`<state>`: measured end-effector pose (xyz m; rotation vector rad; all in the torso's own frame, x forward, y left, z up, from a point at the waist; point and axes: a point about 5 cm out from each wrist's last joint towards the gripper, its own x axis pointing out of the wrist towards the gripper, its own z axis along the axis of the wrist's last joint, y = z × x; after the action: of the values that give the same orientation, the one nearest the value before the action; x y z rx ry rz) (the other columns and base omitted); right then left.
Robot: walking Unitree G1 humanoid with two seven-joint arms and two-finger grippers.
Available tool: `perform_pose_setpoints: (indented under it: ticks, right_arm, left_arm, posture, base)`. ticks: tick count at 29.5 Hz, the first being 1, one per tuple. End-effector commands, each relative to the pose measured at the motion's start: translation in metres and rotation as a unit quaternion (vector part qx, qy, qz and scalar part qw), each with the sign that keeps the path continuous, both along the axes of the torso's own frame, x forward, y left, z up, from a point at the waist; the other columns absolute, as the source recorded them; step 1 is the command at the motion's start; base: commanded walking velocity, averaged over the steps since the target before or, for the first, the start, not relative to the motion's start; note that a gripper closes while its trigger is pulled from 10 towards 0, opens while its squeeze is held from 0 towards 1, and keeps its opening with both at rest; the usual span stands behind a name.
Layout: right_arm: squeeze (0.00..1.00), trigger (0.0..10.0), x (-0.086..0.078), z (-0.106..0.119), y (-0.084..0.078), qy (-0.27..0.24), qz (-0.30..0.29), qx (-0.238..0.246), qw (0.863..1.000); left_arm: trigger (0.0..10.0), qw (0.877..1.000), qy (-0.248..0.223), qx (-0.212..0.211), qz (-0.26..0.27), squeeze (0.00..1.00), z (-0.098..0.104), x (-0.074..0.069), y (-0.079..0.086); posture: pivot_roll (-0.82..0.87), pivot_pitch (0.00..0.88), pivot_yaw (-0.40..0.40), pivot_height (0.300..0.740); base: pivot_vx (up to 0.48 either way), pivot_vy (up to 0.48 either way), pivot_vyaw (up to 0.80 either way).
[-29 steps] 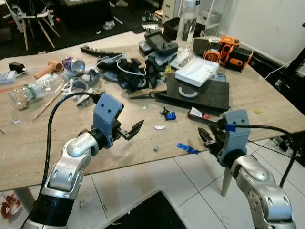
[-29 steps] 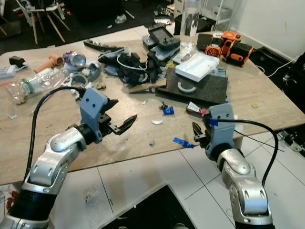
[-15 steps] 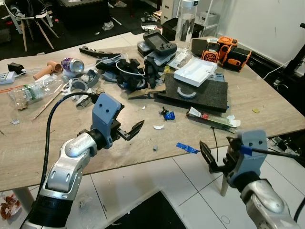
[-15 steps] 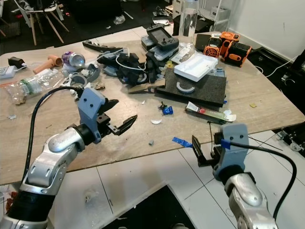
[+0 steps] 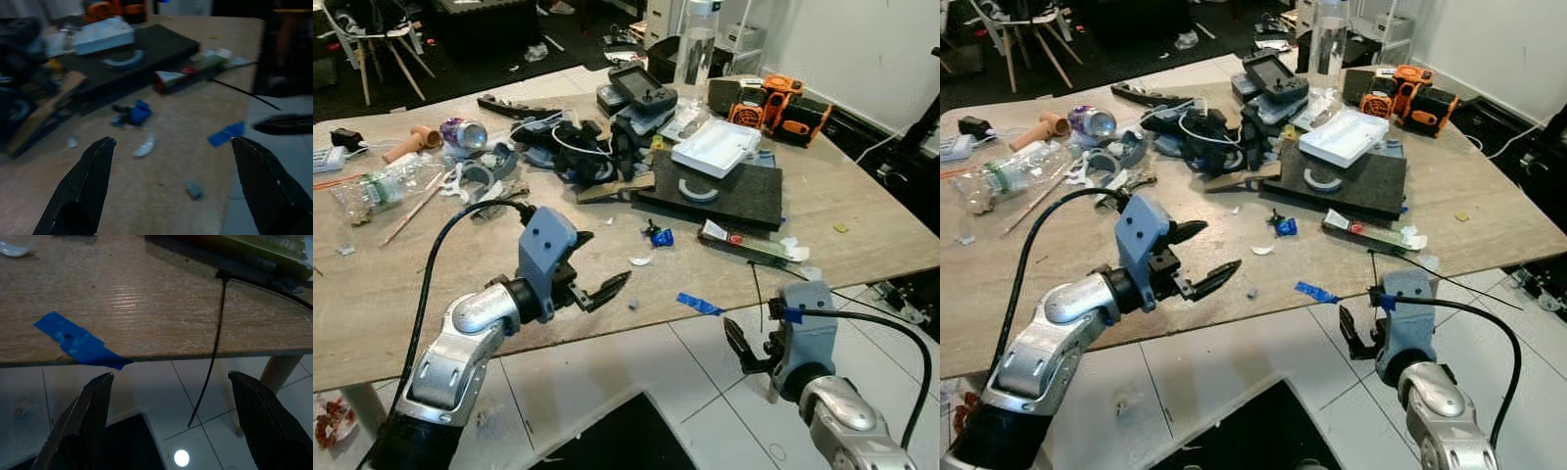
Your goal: Picking trash to rubbish bin
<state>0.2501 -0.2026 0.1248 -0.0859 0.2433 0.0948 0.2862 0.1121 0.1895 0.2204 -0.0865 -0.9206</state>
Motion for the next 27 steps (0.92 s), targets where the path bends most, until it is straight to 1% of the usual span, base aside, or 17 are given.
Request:
perform_pose_setpoints:
  ticks: [1, 7, 12, 14, 21, 27]
  right_arm:
    - [0.00, 10.0, 0.001, -0.008, -0.002, 0.021, -0.001, -0.002, 1.000]
    - [0.00, 10.0, 0.004, -0.011, -0.003, 0.026, -0.002, -0.001, 1.000]
    - [0.00, 10.0, 0.011, -0.014, -0.005, 0.029, -0.003, -0.001, 1.000]
    - [0.00, 10.0, 0.019, -0.016, -0.006, 0.032, -0.006, -0.004, 0.999]
    - [0.00, 10.0, 0.029, -0.018, -0.009, 0.036, -0.015, -0.012, 0.999]
    - [0.00, 10.0, 0.034, -0.018, -0.009, 0.038, -0.013, -0.015, 0.999]
  left_arm:
    - [10.0, 0.999, 0.009, 0.019, -0.027, 0.00, -0.005, -0.007, -0.002]
    - [10.0, 0.999, 0.013, 0.027, -0.035, 0.00, -0.007, -0.010, -0.003]
    - [10.0, 0.999, 0.013, 0.036, -0.038, 0.00, -0.006, -0.011, -0.002]
    - [10.0, 0.998, 0.014, 0.042, -0.048, 0.00, -0.006, -0.012, -0.004]
    - [10.0, 0.997, 0.010, 0.038, -0.063, 0.00, -0.005, -0.014, -0.007]
    - [10.0, 0.997, 0.011, 0.041, -0.067, 0.00, -0.005, -0.016, -0.007]
  posture:
    - [-0.01, 0.149, 0.048, 0.740]
    - [0.00, 0.153, 0.048, 0.740]
    - [0.00, 0.160, 0.050, 0.740]
    - [0.00, 0.163, 0.052, 0.740]
    - [0.00, 0.168, 0.054, 0.740]
    - [0.00, 0.170, 0.052, 0.740]
  base:
    - [0.000, 0.000, 0.00]
    - [0.000, 0.000, 0.00]
    - [0.000, 0.000, 0.00]
    - [0.000, 0.000, 0.00]
    - [0.000, 0.000, 0.00]
    - [0.000, 0.000, 0.00]
